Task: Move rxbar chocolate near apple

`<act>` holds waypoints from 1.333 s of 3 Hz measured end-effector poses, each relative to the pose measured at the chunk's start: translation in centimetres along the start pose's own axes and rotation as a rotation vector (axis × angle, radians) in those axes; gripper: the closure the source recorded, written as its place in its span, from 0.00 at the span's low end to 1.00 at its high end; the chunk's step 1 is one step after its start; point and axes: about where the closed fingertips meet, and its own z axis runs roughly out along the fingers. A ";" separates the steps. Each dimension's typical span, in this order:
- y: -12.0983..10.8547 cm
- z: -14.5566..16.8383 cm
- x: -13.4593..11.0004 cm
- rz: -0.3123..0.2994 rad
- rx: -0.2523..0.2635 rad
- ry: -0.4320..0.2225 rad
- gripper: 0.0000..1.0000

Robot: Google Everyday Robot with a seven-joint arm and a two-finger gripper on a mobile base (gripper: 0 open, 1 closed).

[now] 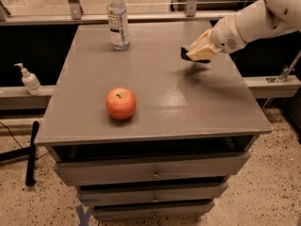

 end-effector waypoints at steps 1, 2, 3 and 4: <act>1.4 -0.8 -3.3 -0.152 -0.016 -0.038 1.00; 1.4 -0.8 -3.3 -0.152 -0.016 -0.038 1.00; 1.5 -0.2 -3.7 -0.175 -0.026 -0.047 1.00; 1.5 0.6 -4.5 -0.235 -0.044 -0.071 1.00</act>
Offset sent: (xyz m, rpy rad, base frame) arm -0.0131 0.0162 0.0224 -0.0112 -0.0756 0.0890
